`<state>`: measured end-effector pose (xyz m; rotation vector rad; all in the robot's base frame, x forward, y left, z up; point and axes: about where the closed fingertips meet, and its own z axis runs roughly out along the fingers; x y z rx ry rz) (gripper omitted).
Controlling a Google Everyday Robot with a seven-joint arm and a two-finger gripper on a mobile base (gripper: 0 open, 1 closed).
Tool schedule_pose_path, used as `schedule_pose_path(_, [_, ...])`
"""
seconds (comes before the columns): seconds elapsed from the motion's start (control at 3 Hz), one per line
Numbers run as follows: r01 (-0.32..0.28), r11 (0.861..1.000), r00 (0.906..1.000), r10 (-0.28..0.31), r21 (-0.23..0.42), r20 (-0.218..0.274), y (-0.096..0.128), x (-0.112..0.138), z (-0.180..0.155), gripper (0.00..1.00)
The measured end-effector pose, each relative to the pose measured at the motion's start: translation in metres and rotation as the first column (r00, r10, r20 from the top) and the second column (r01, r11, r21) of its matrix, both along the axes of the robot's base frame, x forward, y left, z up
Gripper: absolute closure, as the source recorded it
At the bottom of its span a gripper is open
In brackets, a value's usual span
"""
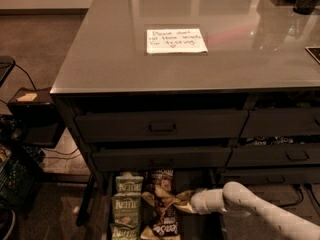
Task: Pick brown chip bag from bottom drawer and place on counter
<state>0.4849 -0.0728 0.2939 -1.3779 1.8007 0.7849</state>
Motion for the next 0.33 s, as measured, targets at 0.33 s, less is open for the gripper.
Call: schedule_pose_path(0.33, [-0.006,1.000,0.9994,0.006,0.015,0.033,-0.0122,-0.0087,0.0426,1.00])
